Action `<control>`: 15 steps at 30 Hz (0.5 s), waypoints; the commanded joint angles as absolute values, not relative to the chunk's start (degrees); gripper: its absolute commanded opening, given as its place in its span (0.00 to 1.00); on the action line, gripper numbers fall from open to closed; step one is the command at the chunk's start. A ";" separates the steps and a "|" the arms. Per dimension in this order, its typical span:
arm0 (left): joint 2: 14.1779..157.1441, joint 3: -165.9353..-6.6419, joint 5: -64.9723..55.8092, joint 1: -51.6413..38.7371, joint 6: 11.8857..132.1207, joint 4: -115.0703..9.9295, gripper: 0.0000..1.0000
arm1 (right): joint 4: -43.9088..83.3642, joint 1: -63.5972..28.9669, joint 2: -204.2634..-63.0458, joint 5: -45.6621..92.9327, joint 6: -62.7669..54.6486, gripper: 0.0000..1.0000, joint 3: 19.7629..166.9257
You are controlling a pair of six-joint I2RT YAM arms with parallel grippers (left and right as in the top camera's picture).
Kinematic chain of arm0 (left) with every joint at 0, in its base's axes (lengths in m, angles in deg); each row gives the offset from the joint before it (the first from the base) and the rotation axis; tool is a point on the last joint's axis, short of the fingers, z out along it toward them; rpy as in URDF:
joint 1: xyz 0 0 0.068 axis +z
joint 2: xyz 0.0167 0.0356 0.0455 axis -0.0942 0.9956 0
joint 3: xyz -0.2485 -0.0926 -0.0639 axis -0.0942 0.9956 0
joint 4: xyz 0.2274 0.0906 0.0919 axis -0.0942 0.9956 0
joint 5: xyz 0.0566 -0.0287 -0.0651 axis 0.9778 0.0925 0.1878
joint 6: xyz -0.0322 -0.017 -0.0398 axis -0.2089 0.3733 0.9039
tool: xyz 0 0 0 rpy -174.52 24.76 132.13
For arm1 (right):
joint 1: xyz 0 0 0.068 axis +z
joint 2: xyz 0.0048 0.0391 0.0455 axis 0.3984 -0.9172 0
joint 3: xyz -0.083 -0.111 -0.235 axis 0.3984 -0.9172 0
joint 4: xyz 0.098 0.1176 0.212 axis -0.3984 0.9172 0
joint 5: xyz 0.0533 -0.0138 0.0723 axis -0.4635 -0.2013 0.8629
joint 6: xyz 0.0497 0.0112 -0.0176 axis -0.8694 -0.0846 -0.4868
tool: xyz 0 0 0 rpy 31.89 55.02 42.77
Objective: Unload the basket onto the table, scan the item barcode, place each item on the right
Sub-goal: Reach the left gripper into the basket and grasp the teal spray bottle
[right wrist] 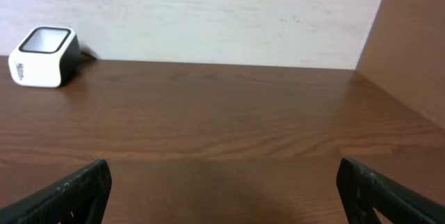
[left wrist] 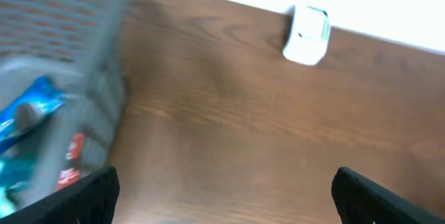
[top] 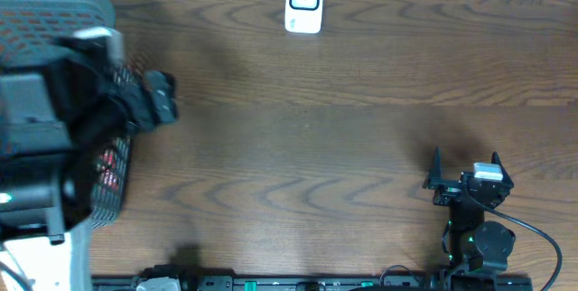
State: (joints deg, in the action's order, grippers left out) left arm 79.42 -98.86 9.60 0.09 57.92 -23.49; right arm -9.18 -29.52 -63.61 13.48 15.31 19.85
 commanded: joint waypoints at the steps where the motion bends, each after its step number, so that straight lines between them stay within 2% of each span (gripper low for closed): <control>1: 83.33 -106.48 10.59 5.80 62.53 -20.25 0.98 | -8.98 -29.87 -63.37 13.33 14.78 0.99 19.78; 15: 94.46 -120.89 6.94 23.31 63.77 -9.00 0.98 | -8.98 -29.87 -63.37 13.33 14.78 0.99 19.78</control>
State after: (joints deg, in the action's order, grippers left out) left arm 93.47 -117.43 7.75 20.42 62.88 -9.72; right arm -9.18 -29.52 -63.61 13.48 15.31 19.85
